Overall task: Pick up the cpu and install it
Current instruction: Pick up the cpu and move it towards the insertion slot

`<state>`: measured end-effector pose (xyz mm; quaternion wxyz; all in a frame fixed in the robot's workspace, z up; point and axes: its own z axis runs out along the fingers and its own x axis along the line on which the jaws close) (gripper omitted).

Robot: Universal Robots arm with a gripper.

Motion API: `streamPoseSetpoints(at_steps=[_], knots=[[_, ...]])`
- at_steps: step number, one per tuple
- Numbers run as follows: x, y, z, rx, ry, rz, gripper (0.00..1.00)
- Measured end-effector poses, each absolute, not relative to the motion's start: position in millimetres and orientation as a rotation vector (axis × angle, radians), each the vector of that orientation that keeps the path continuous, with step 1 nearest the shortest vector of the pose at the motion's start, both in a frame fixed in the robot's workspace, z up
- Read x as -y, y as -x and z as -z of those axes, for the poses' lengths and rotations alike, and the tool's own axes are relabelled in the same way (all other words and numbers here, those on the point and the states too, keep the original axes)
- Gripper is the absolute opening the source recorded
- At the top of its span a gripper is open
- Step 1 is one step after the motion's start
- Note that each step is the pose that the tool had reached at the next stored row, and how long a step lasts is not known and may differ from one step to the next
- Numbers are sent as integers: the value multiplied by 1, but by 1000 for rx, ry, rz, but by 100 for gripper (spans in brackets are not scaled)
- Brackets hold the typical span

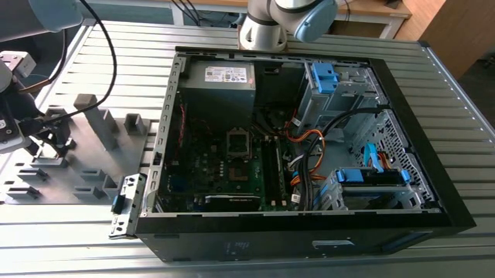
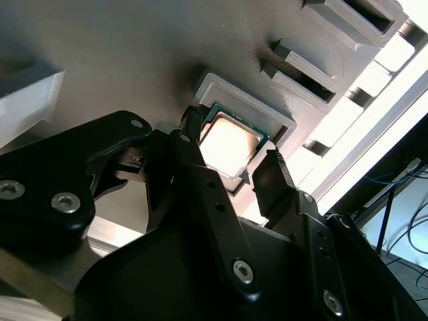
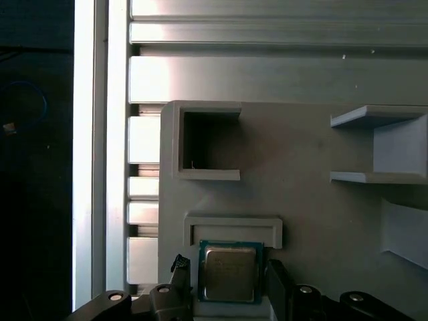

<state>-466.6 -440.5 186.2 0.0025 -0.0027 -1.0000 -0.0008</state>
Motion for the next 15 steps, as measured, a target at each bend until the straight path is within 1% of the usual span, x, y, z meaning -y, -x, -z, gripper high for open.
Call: streamPoseSetpoints(at_steps=[15], knots=[[440,466,-185,3140,9,3,58]])
